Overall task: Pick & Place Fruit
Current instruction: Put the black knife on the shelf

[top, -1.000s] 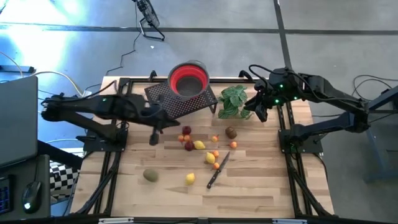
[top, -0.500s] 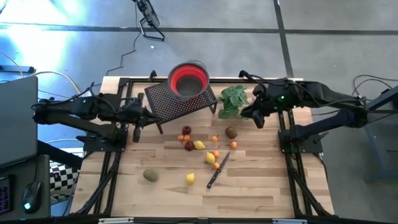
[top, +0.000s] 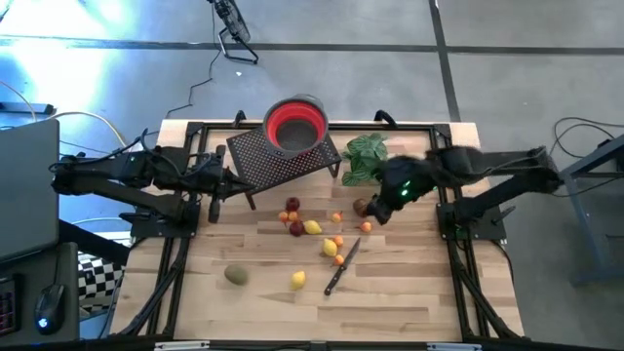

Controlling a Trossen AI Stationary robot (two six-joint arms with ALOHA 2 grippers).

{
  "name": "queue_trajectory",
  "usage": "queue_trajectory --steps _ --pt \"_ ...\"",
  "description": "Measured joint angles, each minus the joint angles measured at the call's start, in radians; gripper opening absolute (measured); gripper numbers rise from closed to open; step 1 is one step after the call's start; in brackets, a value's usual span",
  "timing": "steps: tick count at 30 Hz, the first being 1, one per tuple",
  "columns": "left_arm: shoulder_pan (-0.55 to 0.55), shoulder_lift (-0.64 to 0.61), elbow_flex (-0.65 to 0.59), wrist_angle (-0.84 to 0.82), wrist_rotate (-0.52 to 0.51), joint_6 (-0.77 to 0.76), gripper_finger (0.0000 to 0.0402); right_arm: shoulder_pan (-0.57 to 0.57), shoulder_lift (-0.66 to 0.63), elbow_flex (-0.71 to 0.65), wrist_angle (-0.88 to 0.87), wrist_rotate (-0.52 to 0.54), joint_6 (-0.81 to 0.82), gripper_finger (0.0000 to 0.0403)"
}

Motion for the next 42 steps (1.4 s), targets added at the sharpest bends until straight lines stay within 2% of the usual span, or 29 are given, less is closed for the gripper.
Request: queue_trajectory --steps 7,12,24,29,35,42 --pt "0.000 0.000 0.000 0.000 0.000 -0.003 0.0000 0.090 0.121 0.000 0.025 0.022 0.176 0.0095" --pt "0.000 0.000 0.000 0.000 0.000 -0.003 0.0000 0.163 0.182 0.000 0.100 0.090 0.239 0.0095" --pt "0.000 0.008 0.002 -0.001 0.000 -0.003 0.0000 0.387 0.254 0.000 0.298 0.466 0.436 0.0095" --pt "0.000 0.008 0.002 -0.001 0.000 -0.019 0.0000 0.443 0.280 0.000 0.381 0.571 0.421 0.0095" --pt "0.000 0.008 0.002 -0.001 0.000 -0.041 0.0000 0.458 0.285 0.000 0.457 0.566 0.297 0.0095" --pt "0.000 0.008 0.002 -0.001 0.000 -0.041 0.0000 0.457 0.285 0.000 0.601 0.623 0.284 0.0095"
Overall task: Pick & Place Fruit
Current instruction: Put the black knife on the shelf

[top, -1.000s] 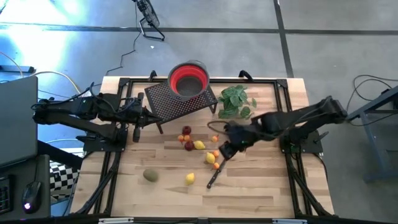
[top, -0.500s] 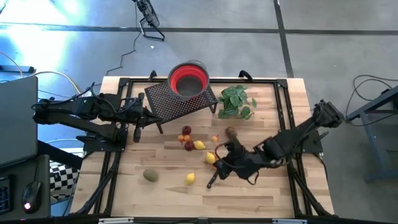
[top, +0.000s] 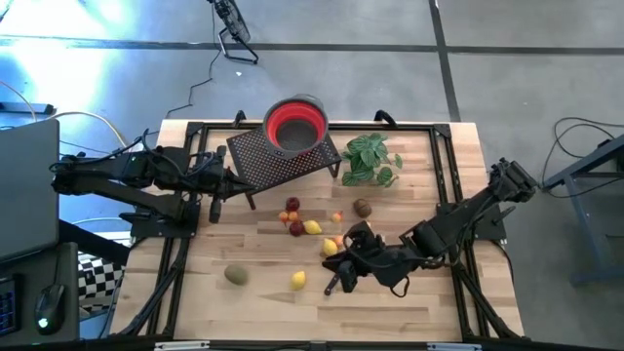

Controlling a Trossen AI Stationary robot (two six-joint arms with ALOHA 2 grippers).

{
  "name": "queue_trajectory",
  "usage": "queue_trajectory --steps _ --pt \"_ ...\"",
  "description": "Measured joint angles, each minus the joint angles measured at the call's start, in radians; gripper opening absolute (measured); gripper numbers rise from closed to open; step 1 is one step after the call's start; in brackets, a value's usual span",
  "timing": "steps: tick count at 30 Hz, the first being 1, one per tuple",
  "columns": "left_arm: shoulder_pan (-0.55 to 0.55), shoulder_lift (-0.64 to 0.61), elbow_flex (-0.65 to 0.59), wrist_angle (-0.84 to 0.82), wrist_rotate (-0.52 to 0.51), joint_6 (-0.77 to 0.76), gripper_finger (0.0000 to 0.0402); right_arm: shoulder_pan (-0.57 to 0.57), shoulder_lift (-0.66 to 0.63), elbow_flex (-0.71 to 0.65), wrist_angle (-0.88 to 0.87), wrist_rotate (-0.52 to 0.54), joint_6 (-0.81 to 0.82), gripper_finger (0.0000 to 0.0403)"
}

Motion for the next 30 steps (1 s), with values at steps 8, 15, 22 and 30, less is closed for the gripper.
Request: queue_trajectory --steps 8,15,22,30 --pt "0.000 0.000 0.000 -0.008 0.000 0.011 0.0000 -0.022 0.042 0.001 0.117 0.098 0.030 0.0095" --pt "0.000 0.000 0.000 -0.063 0.001 0.011 0.0000 -0.044 0.065 0.000 0.114 0.035 0.020 0.0095" --pt "0.000 0.000 0.000 -0.071 0.002 0.011 0.0000 -0.069 0.073 0.000 0.115 -0.025 -0.100 0.0095" --pt "0.000 0.000 0.000 -0.071 0.002 0.011 0.0000 -0.077 0.080 0.000 0.104 -0.059 0.044 0.0095"
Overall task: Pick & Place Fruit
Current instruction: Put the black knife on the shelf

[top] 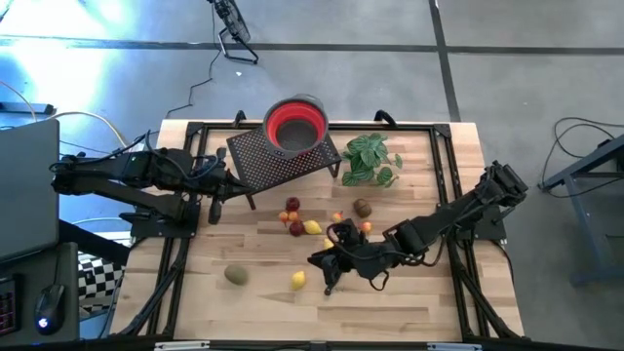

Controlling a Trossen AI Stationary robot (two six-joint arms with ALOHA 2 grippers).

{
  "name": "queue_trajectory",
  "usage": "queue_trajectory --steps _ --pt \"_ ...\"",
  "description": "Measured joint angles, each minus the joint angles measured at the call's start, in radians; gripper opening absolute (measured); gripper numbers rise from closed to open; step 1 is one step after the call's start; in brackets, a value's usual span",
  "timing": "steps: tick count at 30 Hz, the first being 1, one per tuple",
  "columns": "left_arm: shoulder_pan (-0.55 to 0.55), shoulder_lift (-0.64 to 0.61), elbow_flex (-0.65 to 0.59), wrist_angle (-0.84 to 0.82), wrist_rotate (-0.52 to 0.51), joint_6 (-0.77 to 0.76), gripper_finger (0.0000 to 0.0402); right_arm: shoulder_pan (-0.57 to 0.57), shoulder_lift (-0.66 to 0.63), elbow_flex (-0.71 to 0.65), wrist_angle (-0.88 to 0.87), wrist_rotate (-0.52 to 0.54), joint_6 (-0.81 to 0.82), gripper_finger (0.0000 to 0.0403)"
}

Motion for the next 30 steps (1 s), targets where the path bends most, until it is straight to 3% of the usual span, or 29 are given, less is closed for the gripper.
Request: queue_trajectory --steps 13,30 --pt "0.000 0.000 0.000 -0.003 0.002 0.000 0.0000 0.002 0.017 0.000 -0.227 -0.009 0.298 0.0095" --pt "0.000 0.000 0.000 -0.003 0.001 0.000 0.0000 0.000 0.213 -0.001 -0.276 -0.308 0.580 0.0095"
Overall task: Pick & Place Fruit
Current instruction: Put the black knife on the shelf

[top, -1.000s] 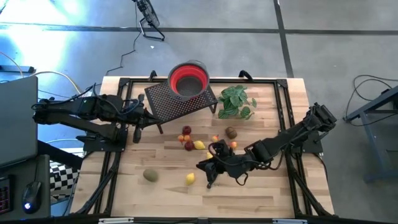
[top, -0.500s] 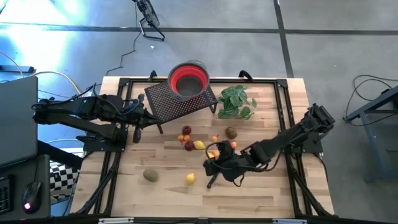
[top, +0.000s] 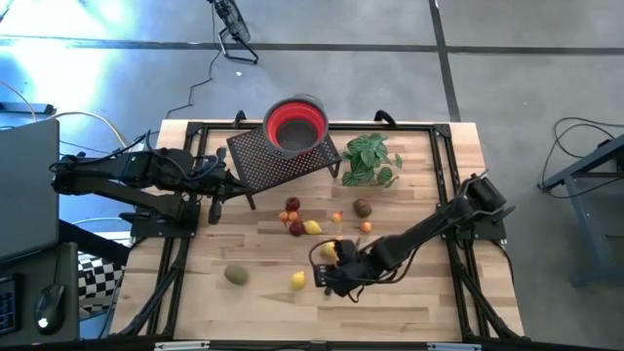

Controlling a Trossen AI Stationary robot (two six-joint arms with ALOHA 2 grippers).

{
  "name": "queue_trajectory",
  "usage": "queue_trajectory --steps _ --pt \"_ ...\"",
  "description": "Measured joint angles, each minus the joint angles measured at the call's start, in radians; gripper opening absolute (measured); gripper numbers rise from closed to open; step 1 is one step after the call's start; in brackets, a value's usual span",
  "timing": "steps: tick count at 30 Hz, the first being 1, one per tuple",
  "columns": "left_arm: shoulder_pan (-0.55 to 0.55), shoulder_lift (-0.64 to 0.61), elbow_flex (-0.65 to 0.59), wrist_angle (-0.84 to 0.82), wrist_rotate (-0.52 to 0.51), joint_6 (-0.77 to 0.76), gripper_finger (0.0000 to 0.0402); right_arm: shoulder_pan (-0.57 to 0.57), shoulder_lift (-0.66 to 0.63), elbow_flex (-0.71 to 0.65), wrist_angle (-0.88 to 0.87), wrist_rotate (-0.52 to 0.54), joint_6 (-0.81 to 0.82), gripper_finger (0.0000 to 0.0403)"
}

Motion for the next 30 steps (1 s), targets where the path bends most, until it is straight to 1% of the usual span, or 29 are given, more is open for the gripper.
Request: queue_trajectory --steps 5,10,16,25,30 --pt "0.000 0.000 0.000 0.000 0.000 0.000 0.0000 0.002 0.030 0.000 -0.003 -0.010 0.006 0.0095" --pt "0.000 0.000 0.000 0.000 0.000 0.000 0.0000 0.002 0.035 0.001 -0.024 -0.054 0.029 0.0100" --pt "0.000 0.000 0.000 -0.007 -0.001 0.000 0.0000 0.002 0.035 0.001 -0.032 -0.055 -0.002 0.0128" --pt "0.000 0.000 0.000 -0.031 -0.001 0.000 0.0000 0.002 0.035 0.001 -0.056 -0.050 0.002 0.0154" --pt "0.000 0.000 0.000 -0.031 -0.001 0.000 0.0000 0.000 0.034 0.001 -0.099 -0.039 0.025 0.0195"
